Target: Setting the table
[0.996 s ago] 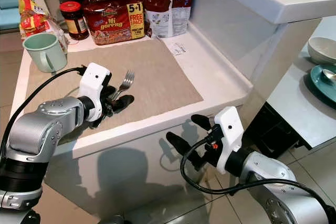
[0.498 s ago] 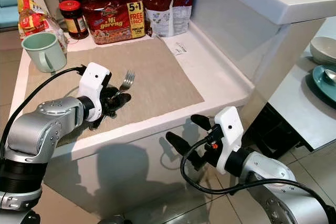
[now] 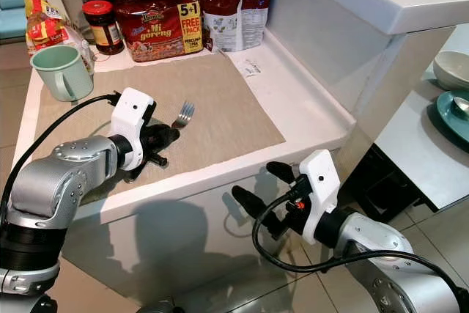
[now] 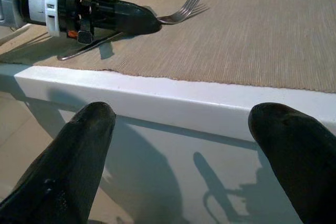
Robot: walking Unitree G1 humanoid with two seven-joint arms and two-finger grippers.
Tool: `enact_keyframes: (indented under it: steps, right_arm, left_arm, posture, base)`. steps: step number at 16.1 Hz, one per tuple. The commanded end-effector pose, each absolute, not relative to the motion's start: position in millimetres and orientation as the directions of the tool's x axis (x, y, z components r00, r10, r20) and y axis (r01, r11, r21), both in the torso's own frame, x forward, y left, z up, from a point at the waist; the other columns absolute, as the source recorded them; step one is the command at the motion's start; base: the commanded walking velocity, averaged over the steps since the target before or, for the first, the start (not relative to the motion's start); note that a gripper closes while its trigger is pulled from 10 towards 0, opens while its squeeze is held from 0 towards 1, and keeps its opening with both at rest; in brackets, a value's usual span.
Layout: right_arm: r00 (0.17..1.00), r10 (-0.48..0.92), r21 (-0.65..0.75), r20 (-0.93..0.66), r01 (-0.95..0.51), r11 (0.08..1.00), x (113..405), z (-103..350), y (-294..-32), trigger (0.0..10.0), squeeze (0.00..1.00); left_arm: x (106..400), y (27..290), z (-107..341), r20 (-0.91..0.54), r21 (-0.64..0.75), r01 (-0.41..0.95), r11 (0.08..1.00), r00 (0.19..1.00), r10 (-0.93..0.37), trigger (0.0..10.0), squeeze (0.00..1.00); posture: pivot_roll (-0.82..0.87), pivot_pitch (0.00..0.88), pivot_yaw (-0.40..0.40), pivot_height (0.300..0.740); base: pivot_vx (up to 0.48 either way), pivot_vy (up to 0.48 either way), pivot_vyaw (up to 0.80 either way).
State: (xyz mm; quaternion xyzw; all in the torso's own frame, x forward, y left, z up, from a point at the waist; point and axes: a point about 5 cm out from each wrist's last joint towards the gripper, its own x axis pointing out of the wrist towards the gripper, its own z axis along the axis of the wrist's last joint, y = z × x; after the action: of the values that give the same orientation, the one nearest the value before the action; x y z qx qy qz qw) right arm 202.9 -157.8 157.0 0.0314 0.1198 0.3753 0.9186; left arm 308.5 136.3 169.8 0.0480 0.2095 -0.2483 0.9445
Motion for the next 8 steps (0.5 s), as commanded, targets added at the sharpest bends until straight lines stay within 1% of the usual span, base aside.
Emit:
enact_keyframes:
  steps: [1,7,8]
  right_arm:
    - [0.689,0.697,0.13,-0.2,-0.686,0.716,201,160,-157,10.0,0.0]
    - [0.691,0.698,0.124,-0.187,-0.688,0.715,205,161,-156,10.0,0.0]
    - [0.709,0.69,0.135,-0.145,-0.677,0.723,207,165,-154,10.0,0.0]
  left_arm:
    - [306,137,167,-0.432,-0.026,0.483,0.875,0.784,-0.446,0.0,0.0]
    - [309,139,176,-0.36,-0.051,0.442,0.895,0.828,-0.43,0.0,0.0]
    - [307,138,191,-0.248,-0.09,0.437,0.895,0.86,-0.445,0.0,0.0]
  posture:
    - [0.01,0.03,0.007,0.74]
    - [0.02,0.0,0.005,0.74]
    - [0.03,0.0,0.014,0.74]
  base:
    - [0.0,0.0,0.0]
    - [0.0,0.0,0.0]
    - [0.0,0.0,0.0]
